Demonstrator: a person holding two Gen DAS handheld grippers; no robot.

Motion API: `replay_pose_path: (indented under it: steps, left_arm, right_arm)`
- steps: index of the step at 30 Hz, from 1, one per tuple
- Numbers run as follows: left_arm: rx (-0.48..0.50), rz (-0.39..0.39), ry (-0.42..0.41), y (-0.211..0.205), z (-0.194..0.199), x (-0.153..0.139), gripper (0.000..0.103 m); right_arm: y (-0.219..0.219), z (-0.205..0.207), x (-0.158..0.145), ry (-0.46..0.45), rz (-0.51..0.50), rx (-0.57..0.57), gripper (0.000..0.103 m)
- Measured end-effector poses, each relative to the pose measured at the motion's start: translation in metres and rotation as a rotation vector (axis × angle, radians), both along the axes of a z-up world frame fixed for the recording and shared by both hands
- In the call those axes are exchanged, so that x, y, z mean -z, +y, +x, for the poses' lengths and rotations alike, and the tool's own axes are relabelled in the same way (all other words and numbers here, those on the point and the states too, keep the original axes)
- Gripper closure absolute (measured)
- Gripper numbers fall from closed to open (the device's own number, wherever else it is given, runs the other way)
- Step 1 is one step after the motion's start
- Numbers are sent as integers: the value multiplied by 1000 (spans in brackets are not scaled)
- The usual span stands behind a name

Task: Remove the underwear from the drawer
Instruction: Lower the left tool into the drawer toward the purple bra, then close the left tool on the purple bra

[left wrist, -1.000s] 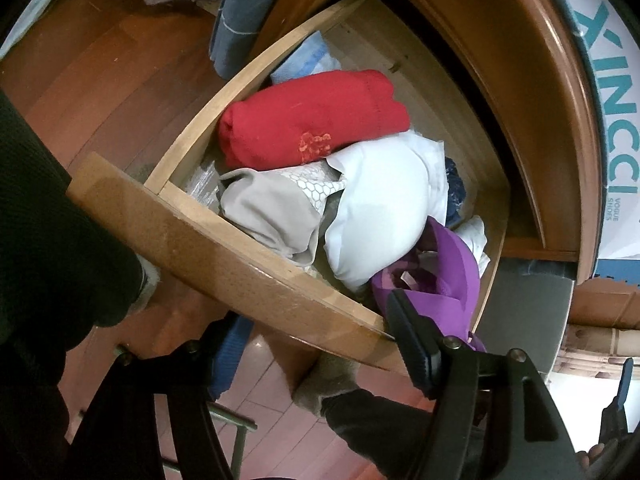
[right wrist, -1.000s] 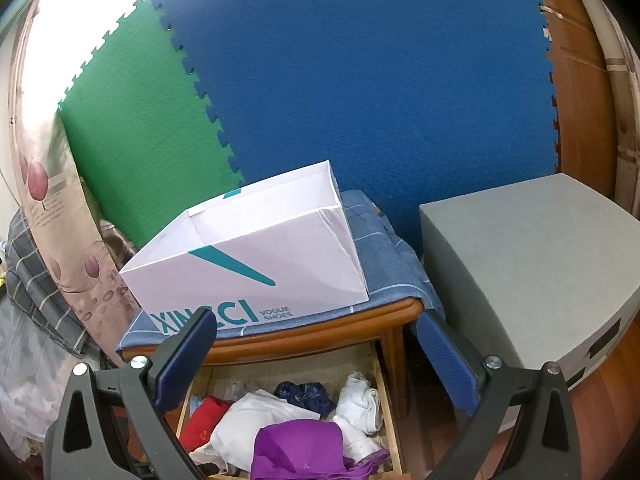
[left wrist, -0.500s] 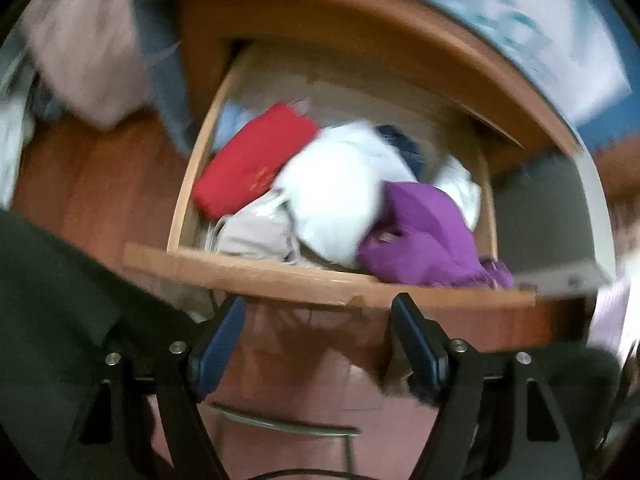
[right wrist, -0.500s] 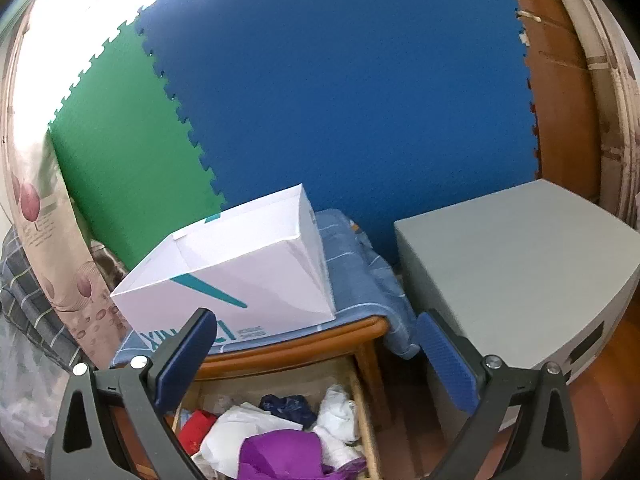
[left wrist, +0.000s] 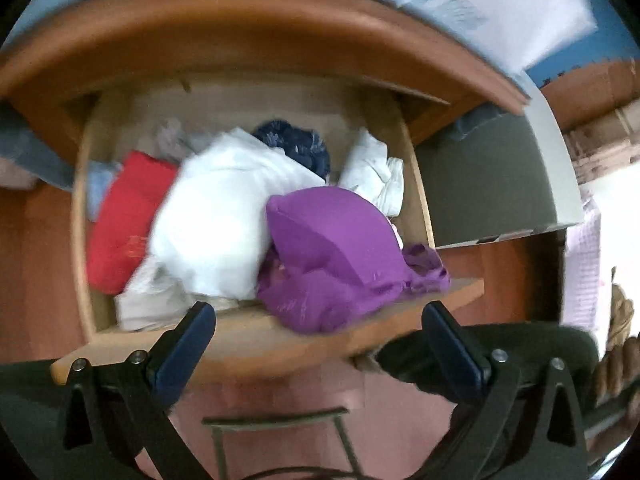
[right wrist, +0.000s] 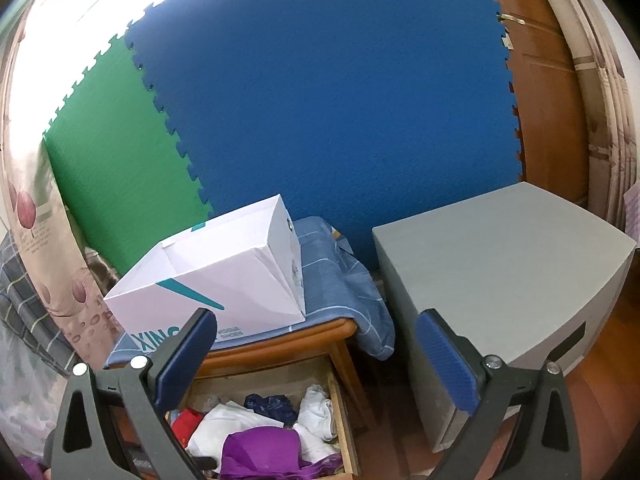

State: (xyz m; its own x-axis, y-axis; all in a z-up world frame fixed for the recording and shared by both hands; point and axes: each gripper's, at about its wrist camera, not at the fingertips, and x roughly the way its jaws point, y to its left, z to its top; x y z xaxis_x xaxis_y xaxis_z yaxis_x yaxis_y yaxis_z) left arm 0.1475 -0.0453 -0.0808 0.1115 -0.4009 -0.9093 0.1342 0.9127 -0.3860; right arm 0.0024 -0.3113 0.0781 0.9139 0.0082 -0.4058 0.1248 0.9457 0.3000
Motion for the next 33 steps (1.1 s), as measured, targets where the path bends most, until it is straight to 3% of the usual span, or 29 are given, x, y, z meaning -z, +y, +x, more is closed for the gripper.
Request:
replay_pose_path:
  steps: [3, 11, 19, 20, 21, 22, 23, 24, 27, 30, 33]
  left_arm:
    - [-27, -27, 55, -4, 18, 20, 1]
    - [-35, -9, 169, -16, 33, 64, 1]
    - [52, -16, 215, -55, 33, 88, 2]
    - [54, -31, 224, -58, 32, 92, 5]
    - [52, -45, 232, -60, 31, 96, 19]
    - [57, -63, 240, -64, 31, 100, 28]
    - [67, -103, 249, -67, 29, 103, 50]
    - [62, -133, 260, -68, 28, 104, 60]
    - [86, -107, 160, -78, 15, 91, 75]
    - [102, -81, 4, -89, -8, 65, 81]
    - [93, -109, -123, -90, -31, 35, 82]
  right_arm:
    - [-6, -1, 2, 7, 10, 8, 0]
    - [-15, 0, 5, 17, 32, 16, 0]
    - [-17, 2, 9, 33, 39, 8, 0]
    - [-17, 2, 10, 34, 40, 8, 0]
    - [-17, 2, 10, 35, 40, 9, 0]
    - [-18, 2, 10, 37, 41, 10, 0]
    - [-18, 2, 10, 38, 41, 10, 0]
    - [-18, 3, 11, 39, 41, 9, 0]
    - [-17, 3, 11, 42, 37, 9, 0]
    - [-18, 4, 12, 42, 34, 12, 0]
    - [-18, 5, 14, 47, 34, 16, 0]
